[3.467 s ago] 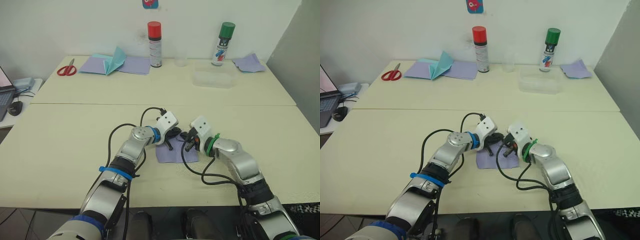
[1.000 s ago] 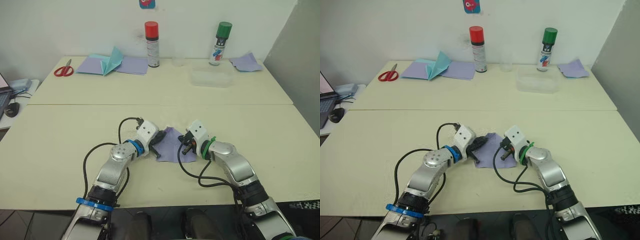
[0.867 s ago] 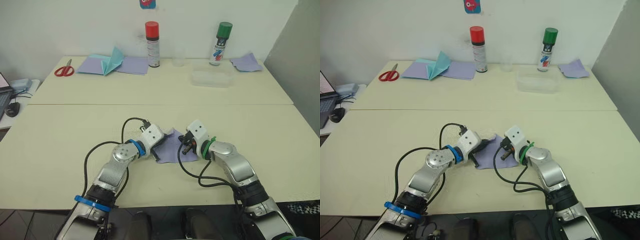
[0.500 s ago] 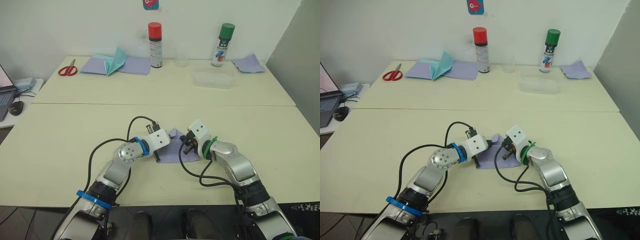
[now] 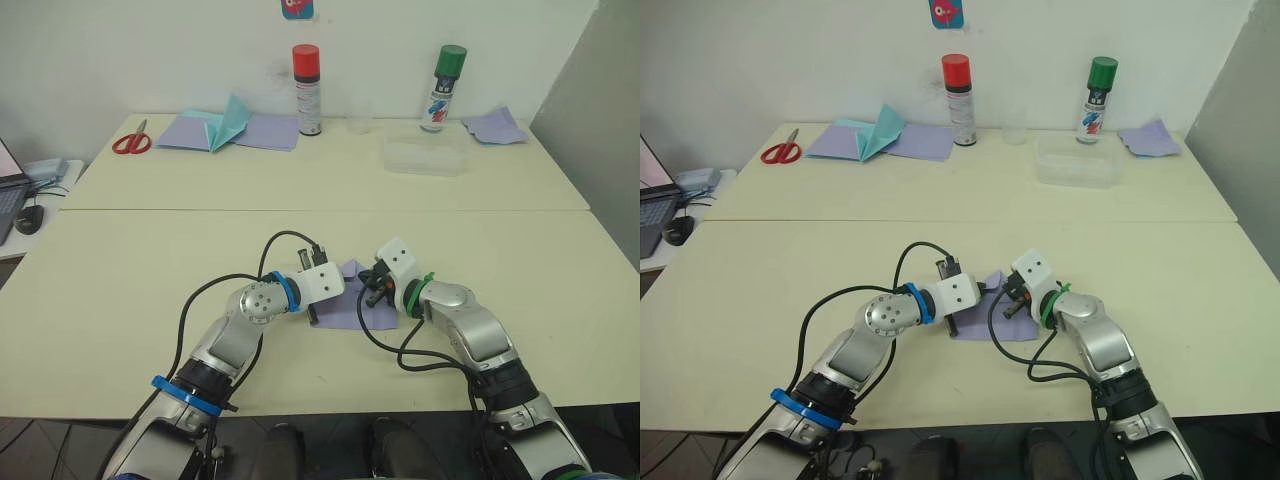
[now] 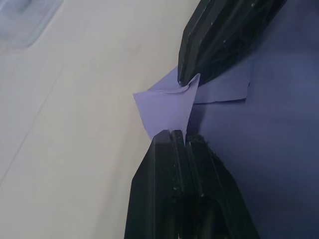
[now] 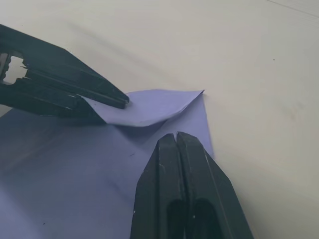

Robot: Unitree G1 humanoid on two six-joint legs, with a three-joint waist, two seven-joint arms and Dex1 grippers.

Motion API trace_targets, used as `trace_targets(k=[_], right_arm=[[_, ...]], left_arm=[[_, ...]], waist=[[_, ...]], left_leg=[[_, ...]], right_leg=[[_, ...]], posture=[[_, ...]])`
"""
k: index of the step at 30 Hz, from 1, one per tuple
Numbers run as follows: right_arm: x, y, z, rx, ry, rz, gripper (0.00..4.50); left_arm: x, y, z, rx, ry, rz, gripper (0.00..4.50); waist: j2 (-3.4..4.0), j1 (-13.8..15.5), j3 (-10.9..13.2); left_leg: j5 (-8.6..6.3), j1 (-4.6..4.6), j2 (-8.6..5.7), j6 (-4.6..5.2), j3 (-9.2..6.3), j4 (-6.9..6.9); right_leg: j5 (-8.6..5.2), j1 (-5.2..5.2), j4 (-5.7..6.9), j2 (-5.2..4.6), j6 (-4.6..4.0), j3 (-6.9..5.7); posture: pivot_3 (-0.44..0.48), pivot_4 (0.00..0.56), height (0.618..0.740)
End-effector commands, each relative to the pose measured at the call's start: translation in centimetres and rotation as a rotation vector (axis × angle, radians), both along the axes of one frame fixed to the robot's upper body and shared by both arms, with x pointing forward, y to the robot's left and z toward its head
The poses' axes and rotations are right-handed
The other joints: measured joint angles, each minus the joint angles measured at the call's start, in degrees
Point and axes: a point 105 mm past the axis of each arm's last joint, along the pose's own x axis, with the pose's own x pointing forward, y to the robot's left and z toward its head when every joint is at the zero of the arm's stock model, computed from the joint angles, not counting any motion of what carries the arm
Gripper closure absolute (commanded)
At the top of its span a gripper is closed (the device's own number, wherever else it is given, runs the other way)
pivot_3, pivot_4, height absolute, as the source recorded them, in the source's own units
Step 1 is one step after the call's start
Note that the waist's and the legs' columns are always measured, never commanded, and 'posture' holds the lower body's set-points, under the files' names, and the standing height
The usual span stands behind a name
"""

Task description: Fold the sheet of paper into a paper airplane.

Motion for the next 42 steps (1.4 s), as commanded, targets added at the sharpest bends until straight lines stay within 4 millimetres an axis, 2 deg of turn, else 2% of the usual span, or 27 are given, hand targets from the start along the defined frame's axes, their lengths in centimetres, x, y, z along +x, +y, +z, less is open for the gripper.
trace_targets(k=[1,5,12,15,19,25,33,36,37,42], right_arm=[[0.0,0.1,0.6,0.015,-0.015,0.004,4.50],[0.0,0.1,0.5,0.014,-0.011,0.005,4.50],[0.8,1.1,3.7,0.116,-0.070,0.028,4.50],[0.6,1.9,4.1,0.136,-0.055,0.055,4.50],[0.1,2.3,2.3,0.084,0.005,0.073,4.50],[0.2,1.7,-0.4,0.021,0.066,0.020,4.50],[0.2,1.2,-1.4,-0.012,0.092,0.016,4.50],[0.1,1.2,-1.6,-0.009,0.102,0.012,4.50],[0.0,1.1,-1.7,-0.009,0.104,0.011,4.50],[-0.1,1.2,-1.9,-0.004,0.107,0.011,4.50]], left_arm=[[-0.9,1.0,-2.6,0.029,0.149,0.031,4.49],[-0.8,1.1,-2.8,0.051,0.169,0.018,4.49],[-0.5,0.9,-3.4,0.080,0.187,0.015,4.49],[-0.4,1.0,-3.5,0.084,0.189,0.016,4.49],[-0.4,0.9,-3.5,0.088,0.191,0.013,4.49],[-0.3,0.9,-3.5,0.091,0.188,0.010,4.49],[-0.6,0.8,-3.4,0.101,0.168,-0.011,4.49],[-0.9,0.8,-2.7,0.067,0.158,-0.035,4.49],[-1.1,0.7,-2.5,0.058,0.158,-0.042,3.94],[-1.8,1.8,-0.6,0.067,0.129,-0.069,2.52]], waist=[[0.00,-0.02,0.00],[0.00,-0.07,0.00],[0.00,-0.08,0.00],[0.01,-0.05,0.00],[0.00,0.18,0.00],[0.01,0.23,-0.01],[0.01,0.23,-0.06],[0.01,0.16,-0.07],[0.02,0.15,-0.07],[0.02,0.18,-0.07]], left_leg=[[-0.01,-0.04,0.01,0.01,-0.04,-0.01],[-0.01,-0.04,0.04,0.01,-0.14,-0.03],[-0.01,-0.04,0.02,0.02,-0.14,0.02],[-0.01,-0.03,0.03,0.01,-0.14,0.05],[-0.01,-0.03,0.03,0.01,-0.15,0.05],[-0.01,-0.02,0.02,0.02,-0.13,0.05],[-0.01,0.14,0.03,0.02,-0.11,0.05],[-0.01,0.15,0.04,0.02,-0.09,0.04],[-0.01,0.14,0.04,0.02,-0.08,0.03],[-0.01,0.14,0.05,0.02,-0.10,-0.02]], right_leg=[[-0.02,-0.02,0.00,0.02,-0.03,0.00],[-0.04,-0.02,0.01,0.07,-0.07,0.00],[-0.03,-0.01,0.03,0.07,-0.05,-0.02],[-0.02,0.01,0.03,0.07,-0.02,-0.04],[-0.02,0.02,0.03,0.06,-0.03,-0.01],[-0.02,0.02,0.04,0.06,-0.03,0.00],[-0.02,0.12,0.08,0.06,-0.03,-0.01],[-0.02,0.11,0.08,0.06,-0.03,0.01],[-0.02,0.11,0.08,0.06,-0.03,0.01],[-0.04,0.10,0.06,0.06,-0.07,0.03]], posture=[[0.000,0.150,0.740],[0.000,0.150,0.740],[0.000,0.150,0.740],[0.000,0.150,0.740],[0.000,0.150,0.740],[0.000,0.150,0.740],[0.000,0.150,0.740],[0.000,0.150,0.740],[0.000,0.150,0.740],[0.000,0.150,0.740]])
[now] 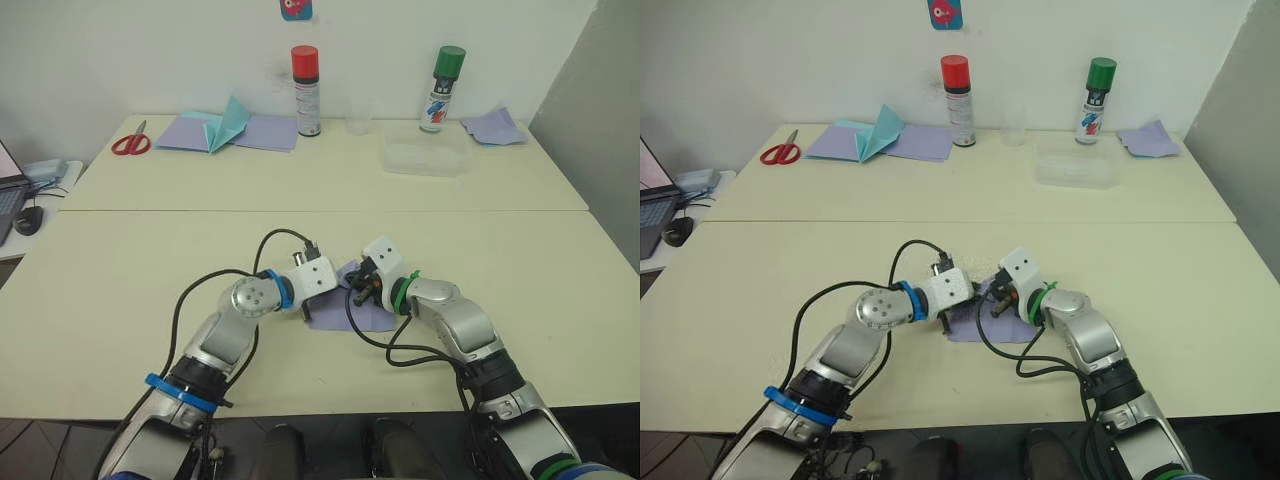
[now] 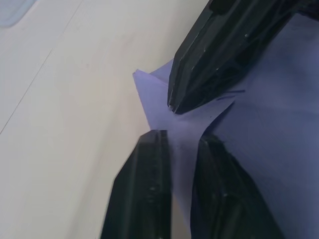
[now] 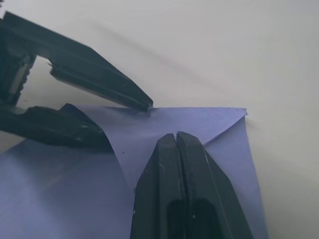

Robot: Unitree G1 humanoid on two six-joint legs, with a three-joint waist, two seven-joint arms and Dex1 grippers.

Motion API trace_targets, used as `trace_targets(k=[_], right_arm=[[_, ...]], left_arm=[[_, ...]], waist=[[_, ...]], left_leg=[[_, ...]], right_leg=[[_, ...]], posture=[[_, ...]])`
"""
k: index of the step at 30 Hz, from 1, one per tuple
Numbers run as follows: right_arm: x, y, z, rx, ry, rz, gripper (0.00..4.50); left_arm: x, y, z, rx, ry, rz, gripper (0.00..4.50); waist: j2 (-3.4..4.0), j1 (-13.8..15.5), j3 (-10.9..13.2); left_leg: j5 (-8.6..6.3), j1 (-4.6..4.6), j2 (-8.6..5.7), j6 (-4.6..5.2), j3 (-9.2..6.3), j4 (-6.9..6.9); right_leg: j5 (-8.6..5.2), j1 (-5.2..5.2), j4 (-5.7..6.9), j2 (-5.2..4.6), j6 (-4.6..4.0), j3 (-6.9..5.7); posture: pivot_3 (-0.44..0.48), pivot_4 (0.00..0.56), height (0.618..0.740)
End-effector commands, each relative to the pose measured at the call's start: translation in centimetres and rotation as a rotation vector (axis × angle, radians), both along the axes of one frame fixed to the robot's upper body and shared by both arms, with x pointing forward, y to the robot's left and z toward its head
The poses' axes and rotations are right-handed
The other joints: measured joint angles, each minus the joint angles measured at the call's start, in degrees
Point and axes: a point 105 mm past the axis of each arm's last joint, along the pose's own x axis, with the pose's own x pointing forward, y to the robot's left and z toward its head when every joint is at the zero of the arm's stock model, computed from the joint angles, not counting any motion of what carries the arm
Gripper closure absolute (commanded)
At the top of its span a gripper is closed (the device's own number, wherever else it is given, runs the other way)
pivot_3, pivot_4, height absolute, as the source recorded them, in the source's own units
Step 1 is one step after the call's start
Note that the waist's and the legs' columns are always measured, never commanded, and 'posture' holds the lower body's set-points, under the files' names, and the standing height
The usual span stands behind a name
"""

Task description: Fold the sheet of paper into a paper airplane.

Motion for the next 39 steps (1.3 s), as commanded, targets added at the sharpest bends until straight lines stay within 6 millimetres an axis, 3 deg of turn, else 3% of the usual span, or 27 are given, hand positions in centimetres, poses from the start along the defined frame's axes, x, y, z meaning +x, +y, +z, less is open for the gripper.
trace_targets(k=[1,4,6,10,13,17,23,31,39], right_arm=[[-0.2,-0.7,-1.4,-0.030,0.039,-0.029,4.50],[0.0,-0.5,-1.0,-0.015,0.028,-0.031,4.50],[0.1,-0.4,-0.7,-0.001,0.021,-0.031,4.50],[0.1,0.1,0.4,0.055,-0.004,-0.015,4.50],[-0.1,0.2,0.6,0.069,-0.005,-0.002,4.50],[-0.4,0.3,0.9,0.081,-0.010,0.015,4.50],[-0.8,0.4,0.1,0.051,0.000,0.027,4.50],[-0.7,0.4,-0.2,0.046,0.006,0.017,4.50],[-0.8,0.5,-0.2,0.045,0.006,0.016,4.50]], left_arm=[[-1.8,1.4,-0.6,0.057,0.069,-0.039,2.22],[-2.3,3.0,1.1,0.050,0.063,-0.034,1.35],[-2.6,4.0,1.9,0.027,0.078,-0.025,1.35],[-2.4,6.0,4.1,-0.222,0.159,0.086,1.35],[-2.1,6.8,4.4,-0.300,0.182,0.128,1.35],[-1.6,6.0,5.0,-0.412,0.197,0.141,2.59],[-0.8,3.3,4.7,-0.511,0.258,0.133,4.47],[0.1,1.9,1.7,-0.422,0.296,0.163,4.47],[0.5,0.8,0.4,-0.379,0.324,0.137,4.47]], waist=[[0.00,-0.02,0.00],[0.02,-0.03,0.02],[0.03,-0.03,0.07],[-0.02,-0.03,0.24],[-0.04,-0.03,0.26],[-0.05,0.04,0.26],[-0.11,0.10,0.30],[-0.11,-0.04,0.30],[-0.11,0.02,0.29]], left_leg=[[0.00,0.00,0.00,0.00,0.00,0.00],[0.00,0.00,0.03,0.00,0.00,-0.01],[0.00,0.00,0.07,0.00,-0.01,0.00],[0.00,-0.04,0.12,0.00,-0.03,0.02],[0.00,-0.17,0.10,0.00,-0.09,0.04],[0.00,-0.28,0.07,0.00,-0.08,0.02],[0.00,-0.35,-0.01,0.00,-0.10,0.03],[0.00,-0.33,-0.01,0.00,-0.12,0.02],[0.00,-0.33,-0.03,0.00,-0.09,0.06]], right_leg=[[0.00,0.00,0.00,0.00,0.00,0.01],[-0.01,-0.02,0.00,-0.02,-0.02,0.02],[-0.02,-0.03,0.01,-0.03,-0.04,0.01],[-0.03,-0.07,0.01,-0.06,-0.05,-0.02],[-0.03,-0.14,0.00,-0.05,-0.04,-0.08],[-0.03,-0.20,-0.04,-0.08,-0.05,-0.06],[-0.02,-0.24,-0.03,-0.09,-0.04,-0.08],[-0.02,-0.24,-0.02,0.00,-0.04,-0.09],[-0.02,-0.24,0.01,0.00,-0.03,-0.06]], posture=[[0.000,0.150,0.740],[0.000,0.150,0.740],[0.000,0.150,0.740],[0.000,0.150,0.740],[0.000,0.150,0.740],[0.000,0.150,0.740],[0.000,0.150,0.740],[0.000,0.150,0.740],[0.000,0.150,0.740]])
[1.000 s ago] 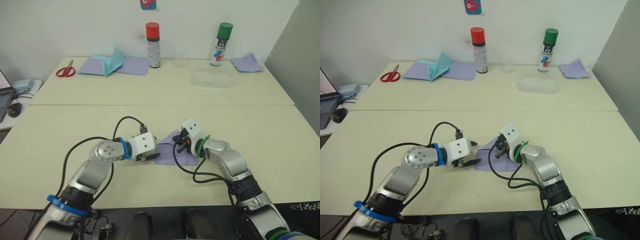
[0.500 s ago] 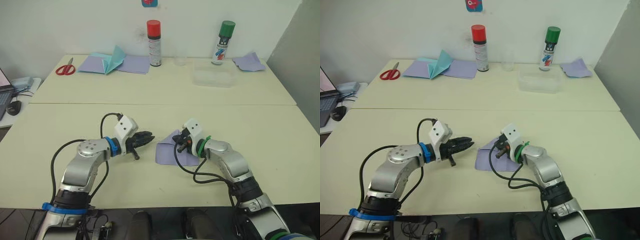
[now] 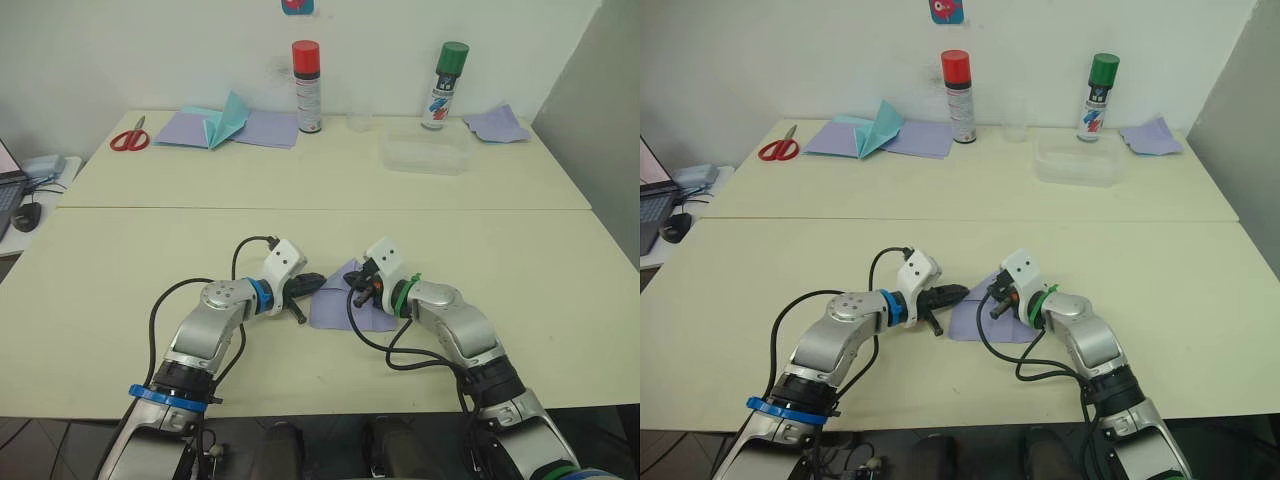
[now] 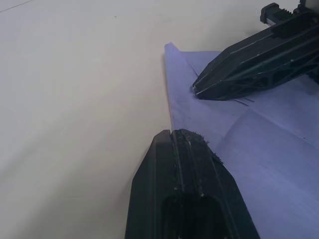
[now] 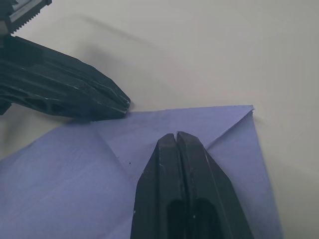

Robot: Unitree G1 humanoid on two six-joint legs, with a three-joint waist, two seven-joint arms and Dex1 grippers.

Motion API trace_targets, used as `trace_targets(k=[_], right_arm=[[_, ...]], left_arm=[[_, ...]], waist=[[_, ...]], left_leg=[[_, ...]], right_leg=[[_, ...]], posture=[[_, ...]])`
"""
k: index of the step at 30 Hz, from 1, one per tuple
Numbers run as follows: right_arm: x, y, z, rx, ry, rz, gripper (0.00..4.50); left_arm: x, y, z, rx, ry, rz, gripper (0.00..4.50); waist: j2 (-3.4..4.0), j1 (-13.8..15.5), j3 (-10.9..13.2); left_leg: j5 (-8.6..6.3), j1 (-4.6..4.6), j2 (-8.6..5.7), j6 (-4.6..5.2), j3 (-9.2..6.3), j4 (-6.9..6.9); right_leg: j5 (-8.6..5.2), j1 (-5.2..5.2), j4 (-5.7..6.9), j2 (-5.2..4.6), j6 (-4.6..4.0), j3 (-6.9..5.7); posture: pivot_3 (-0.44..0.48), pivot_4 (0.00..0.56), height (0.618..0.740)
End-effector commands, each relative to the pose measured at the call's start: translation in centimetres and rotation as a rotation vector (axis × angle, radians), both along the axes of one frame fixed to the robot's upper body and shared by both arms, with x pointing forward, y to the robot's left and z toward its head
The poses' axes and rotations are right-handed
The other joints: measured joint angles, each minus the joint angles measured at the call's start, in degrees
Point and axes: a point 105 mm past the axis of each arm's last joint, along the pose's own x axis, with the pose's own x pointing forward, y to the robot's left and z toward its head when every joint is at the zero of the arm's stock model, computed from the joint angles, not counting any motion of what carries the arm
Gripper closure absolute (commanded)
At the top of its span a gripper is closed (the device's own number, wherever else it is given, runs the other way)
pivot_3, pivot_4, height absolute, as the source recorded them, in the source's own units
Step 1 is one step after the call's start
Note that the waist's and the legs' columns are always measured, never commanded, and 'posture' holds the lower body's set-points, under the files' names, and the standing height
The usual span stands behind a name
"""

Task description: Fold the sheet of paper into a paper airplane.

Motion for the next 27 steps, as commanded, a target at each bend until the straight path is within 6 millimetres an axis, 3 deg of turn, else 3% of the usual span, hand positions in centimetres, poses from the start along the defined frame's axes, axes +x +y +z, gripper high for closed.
trace_targets(k=[1,4,12,27], right_arm=[[-0.4,0.3,-0.4,-0.007,0.015,0.009,4.50],[-0.3,0.1,-0.4,-0.009,0.014,0.004,4.50],[-0.4,0.0,-0.6,-0.012,0.016,-0.004,4.50],[-0.3,-0.2,-0.7,-0.021,0.020,-0.017,4.50]], left_arm=[[-0.2,-1.0,0.1,0.015,-0.022,-0.049,4.47],[-0.6,-1.3,-0.9,0.052,0.001,-0.084,4.47],[1.2,-1.9,-2.5,0.114,0.036,-0.044,4.47],[3.4,-5.0,-1.0,0.088,-0.020,-0.072,4.47]], waist=[[0.00,0.01,0.00],[0.00,0.10,-0.01],[-0.02,0.35,-0.06],[-0.03,0.44,-0.11]], left_leg=[[0.00,0.00,0.00,0.00,0.00,0.00],[0.00,0.01,0.00,0.00,-0.03,0.00],[0.01,0.08,-0.05,0.00,-0.09,0.18],[0.02,0.10,-0.13,0.01,0.01,0.25]], right_leg=[[0.00,0.00,0.00,0.00,0.00,0.00],[0.00,0.02,0.00,0.00,0.00,-0.02],[0.06,0.19,0.00,-0.02,0.10,-0.07],[0.15,0.23,-0.01,-0.06,0.26,-0.09]], posture=[[0.000,0.150,0.740],[0.000,0.150,0.740],[0.000,0.150,0.740],[0.000,0.150,0.740]])
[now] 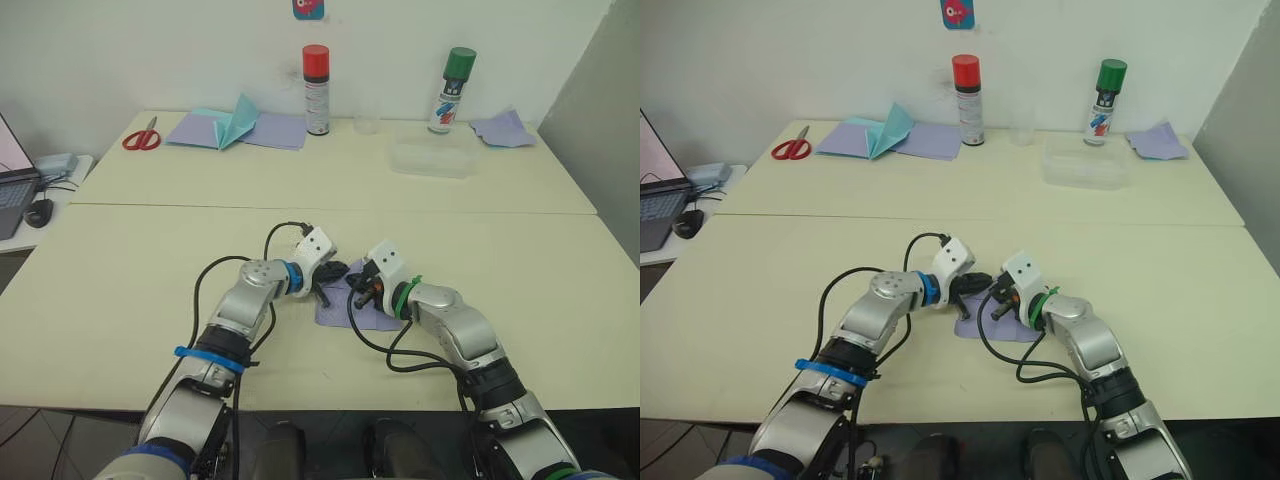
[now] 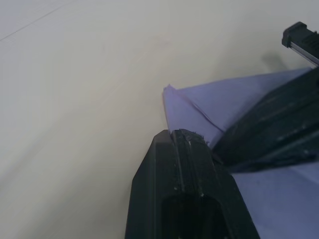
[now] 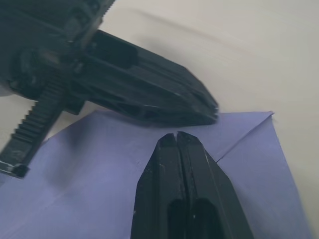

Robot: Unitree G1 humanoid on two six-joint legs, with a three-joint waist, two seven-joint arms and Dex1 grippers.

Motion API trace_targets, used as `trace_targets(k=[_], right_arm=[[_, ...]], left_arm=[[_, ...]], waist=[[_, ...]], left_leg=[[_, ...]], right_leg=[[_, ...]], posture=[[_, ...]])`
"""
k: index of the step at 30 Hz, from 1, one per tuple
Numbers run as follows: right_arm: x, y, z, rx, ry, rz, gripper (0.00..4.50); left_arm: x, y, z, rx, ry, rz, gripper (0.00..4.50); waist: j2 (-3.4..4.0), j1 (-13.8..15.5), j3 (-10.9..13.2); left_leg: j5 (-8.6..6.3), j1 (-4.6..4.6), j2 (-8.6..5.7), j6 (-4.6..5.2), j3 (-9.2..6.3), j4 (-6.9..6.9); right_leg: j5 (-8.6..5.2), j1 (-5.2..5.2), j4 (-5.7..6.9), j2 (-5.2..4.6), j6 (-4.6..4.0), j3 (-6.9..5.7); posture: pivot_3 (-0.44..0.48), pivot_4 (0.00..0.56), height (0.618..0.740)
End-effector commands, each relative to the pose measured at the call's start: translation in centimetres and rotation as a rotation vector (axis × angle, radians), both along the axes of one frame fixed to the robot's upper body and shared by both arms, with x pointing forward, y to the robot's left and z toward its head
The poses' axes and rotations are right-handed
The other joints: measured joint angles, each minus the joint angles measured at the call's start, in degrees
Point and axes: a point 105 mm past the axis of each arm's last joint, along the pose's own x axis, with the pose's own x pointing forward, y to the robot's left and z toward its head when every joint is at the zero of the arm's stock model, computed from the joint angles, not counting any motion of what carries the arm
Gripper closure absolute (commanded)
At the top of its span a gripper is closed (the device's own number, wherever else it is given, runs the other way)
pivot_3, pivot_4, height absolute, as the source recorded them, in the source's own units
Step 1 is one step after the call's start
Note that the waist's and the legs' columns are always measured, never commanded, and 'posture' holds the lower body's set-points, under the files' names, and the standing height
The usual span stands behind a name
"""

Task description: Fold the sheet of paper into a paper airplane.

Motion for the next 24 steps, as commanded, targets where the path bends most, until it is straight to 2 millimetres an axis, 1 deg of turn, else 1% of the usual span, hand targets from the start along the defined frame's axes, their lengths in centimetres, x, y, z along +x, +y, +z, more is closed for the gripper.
trace_targets(k=[1,4,7,9,14,18,22,24], right_arm=[[-0.3,0.0,-0.5,-0.014,0.014,0.000,4.50],[-0.2,0.0,-0.5,-0.015,0.014,0.000,4.50],[-0.1,-0.1,-0.4,-0.019,0.010,-0.004,4.50],[0.0,-0.2,-0.3,-0.020,0.005,-0.009,4.50],[0.2,-0.3,-0.2,-0.021,-0.001,-0.012,4.50],[0.1,-0.3,-0.2,-0.022,0.000,-0.010,4.50],[0.1,0.2,0.2,0.002,-0.015,0.005,4.50],[0.2,0.6,0.6,0.025,-0.026,0.014,4.50]], left_arm=[[-0.1,-0.6,-0.9,0.025,0.018,-0.012,4.47],[-0.1,-0.6,-0.9,0.026,0.018,-0.018,4.47],[-1.2,-0.1,-1.3,0.048,0.029,-0.059,4.47],[-2.1,0.6,-1.8,0.077,0.036,-0.072,4.47],[-3.3,3.1,-2.5,0.109,0.069,-0.003,4.47],[-4.6,5.1,-3.2,0.130,0.102,0.037,4.47],[-6.0,5.6,-3.7,0.132,0.120,0.036,4.47],[-6.2,5.6,-3.9,0.135,0.122,0.039,4.47]], waist=[[0.00,-0.02,0.00],[0.00,-0.02,0.00],[0.00,-0.20,0.00],[0.00,-0.30,0.00],[0.02,-0.32,-0.01],[0.03,-0.35,-0.02],[0.05,-0.35,-0.03],[0.05,-0.35,-0.03]], left_leg=[[0.00,0.00,0.00,0.00,-0.01,0.00],[0.00,-0.01,0.02,0.00,-0.03,-0.02],[0.00,-0.01,0.02,0.00,-0.02,-0.02],[0.00,-0.02,0.04,0.00,0.01,-0.05],[-0.01,-0.02,0.09,0.00,-0.04,-0.10],[-0.01,0.03,0.14,0.00,-0.06,-0.09],[-0.01,0.09,0.18,0.00,-0.04,-0.09],[-0.01,0.10,0.19,0.00,-0.04,-0.09]], right_leg=[[0.00,0.00,0.00,0.01,0.00,0.00],[0.00,-0.01,0.00,0.01,-0.01,0.01],[0.00,-0.02,0.00,0.02,-0.01,0.00],[-0.01,-0.04,-0.01,0.02,-0.01,0.04],[-0.04,-0.04,-0.03,0.01,-0.07,0.11],[-0.05,-0.04,0.00,0.02,-0.08,0.11],[-0.06,-0.02,0.01,0.01,-0.10,0.13],[-0.06,-0.01,0.01,0.00,-0.11,0.13]], posture=[[0.000,0.150,0.740],[0.000,0.150,0.740],[0.000,0.150,0.740],[0.000,0.150,0.740],[0.000,0.150,0.740],[0.000,0.150,0.740],[0.000,0.150,0.740],[0.000,0.150,0.740]])
